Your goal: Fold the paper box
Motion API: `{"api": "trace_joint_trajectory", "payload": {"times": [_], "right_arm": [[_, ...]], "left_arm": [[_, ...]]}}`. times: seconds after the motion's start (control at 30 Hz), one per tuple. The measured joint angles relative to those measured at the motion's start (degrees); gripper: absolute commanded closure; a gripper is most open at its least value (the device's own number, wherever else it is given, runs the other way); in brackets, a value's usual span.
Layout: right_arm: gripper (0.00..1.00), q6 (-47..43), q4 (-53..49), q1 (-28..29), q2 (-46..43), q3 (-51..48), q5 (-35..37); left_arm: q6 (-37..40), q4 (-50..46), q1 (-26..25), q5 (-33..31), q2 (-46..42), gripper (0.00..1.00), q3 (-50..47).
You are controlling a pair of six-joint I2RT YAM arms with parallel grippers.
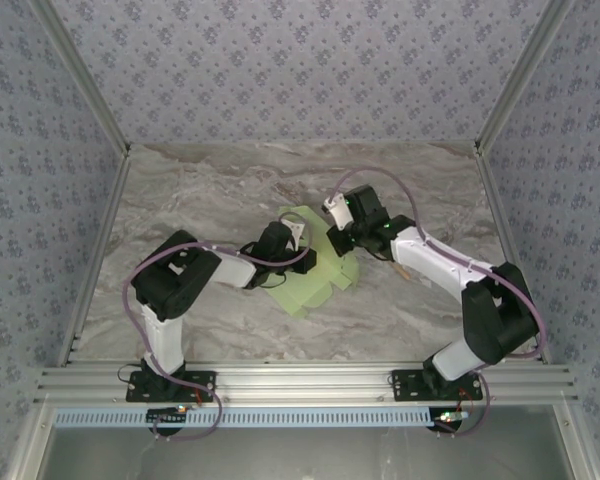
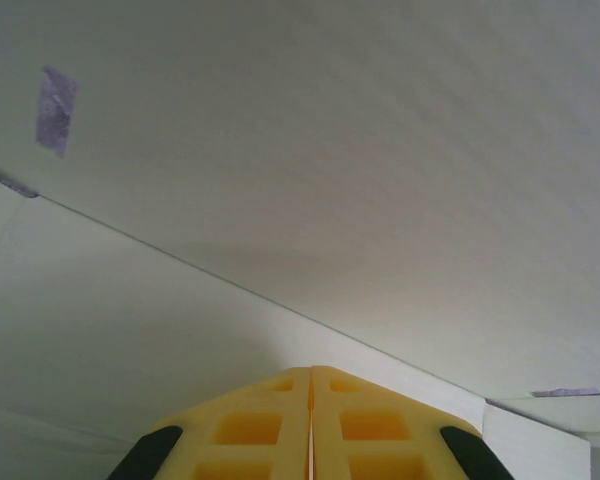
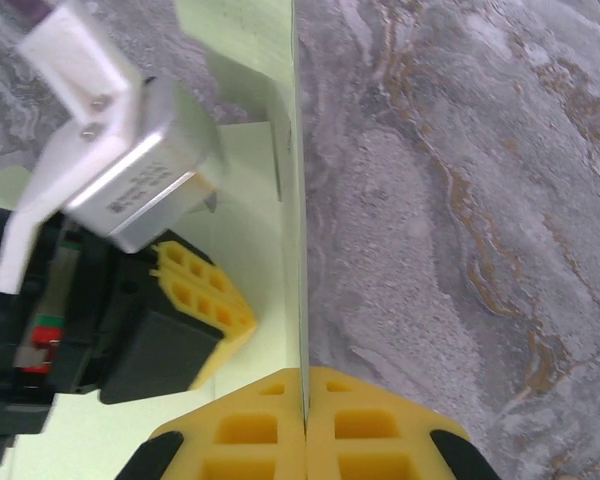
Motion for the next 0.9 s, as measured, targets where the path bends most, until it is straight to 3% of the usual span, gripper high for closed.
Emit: {"api": "trace_joint_trajectory", "payload": {"times": [0.33,0.9], "right_arm": [[1.00,2.10,4.28,7.39,-1.31,-3.21,8.55],[1.00,4.61,4.09,9.53,-0.61,-2.45,14.60]], "left_arm": [[-2.21,7.19,0.00,-1.84,0.39,0.93,-3.19],[-4.26,13.60,0.00,-2.99,-0.02,0.87,-6.88]]}}
